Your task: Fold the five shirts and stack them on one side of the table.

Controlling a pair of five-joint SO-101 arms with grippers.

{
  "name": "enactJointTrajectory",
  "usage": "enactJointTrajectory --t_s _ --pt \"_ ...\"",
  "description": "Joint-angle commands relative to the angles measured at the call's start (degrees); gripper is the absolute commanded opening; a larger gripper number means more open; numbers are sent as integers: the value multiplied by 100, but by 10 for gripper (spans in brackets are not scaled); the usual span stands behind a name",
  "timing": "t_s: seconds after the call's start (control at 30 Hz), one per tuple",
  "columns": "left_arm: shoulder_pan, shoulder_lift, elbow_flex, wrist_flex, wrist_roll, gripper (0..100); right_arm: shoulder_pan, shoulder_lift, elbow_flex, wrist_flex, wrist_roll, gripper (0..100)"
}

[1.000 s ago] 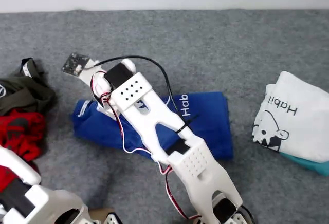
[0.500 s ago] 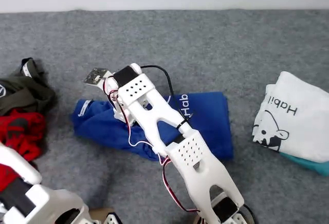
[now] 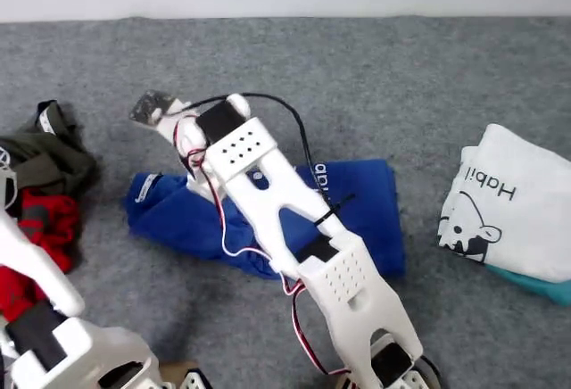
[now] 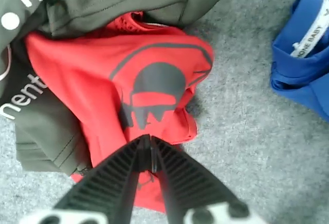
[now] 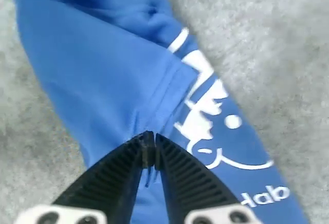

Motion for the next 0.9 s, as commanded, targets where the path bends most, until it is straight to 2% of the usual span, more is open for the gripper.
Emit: enactJointTrajectory --t_s 0.0,0.27,0.53,0.67,0.87 --pt "44 -299 -207 70 79 7 -22 -321 536 224 53 9" --pt "211 -299 -207 185 79 7 541 488 826 233 18 9" --pt "747 -299 -171 220 571 7 611 -708 932 259 -431 9" --pt "1345 -299 -163 220 914 7 1024 -1525 1380 259 -598 9" --pt "2637 -202 215 193 1046 8 1859 -2844 2497 251 -677 9"
